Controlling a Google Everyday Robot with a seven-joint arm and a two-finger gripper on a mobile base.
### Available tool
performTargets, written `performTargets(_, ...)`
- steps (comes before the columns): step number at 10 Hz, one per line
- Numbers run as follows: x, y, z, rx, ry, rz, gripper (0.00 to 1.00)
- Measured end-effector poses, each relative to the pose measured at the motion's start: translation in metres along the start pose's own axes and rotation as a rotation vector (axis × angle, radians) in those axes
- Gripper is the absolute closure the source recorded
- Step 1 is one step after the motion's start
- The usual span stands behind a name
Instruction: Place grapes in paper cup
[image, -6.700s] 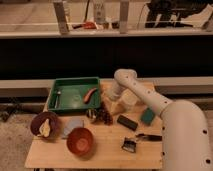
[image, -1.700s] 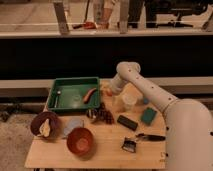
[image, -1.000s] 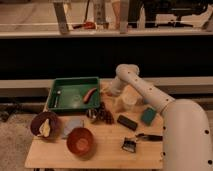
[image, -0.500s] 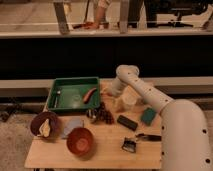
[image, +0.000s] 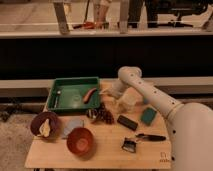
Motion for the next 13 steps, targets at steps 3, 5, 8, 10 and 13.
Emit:
performTargets(3, -0.017, 0.012, -0.006, -0.024, 0.101, -0.202, 0.2)
performTargets(5, -0.028, 0.021, -0.007, -0.133, 0.199, -0.395, 0.2)
performTargets(8, -0.032, 0.036, -0.005, -0.269, 0.207, -0.523, 0.2)
performTargets(10, -0.034, 0.042, -0.002, -0.294, 0.115, -0.549, 0.2)
performTargets(13, -0.049, 0.05, 0.007, -0.347, -0.038, -0.664, 0.2)
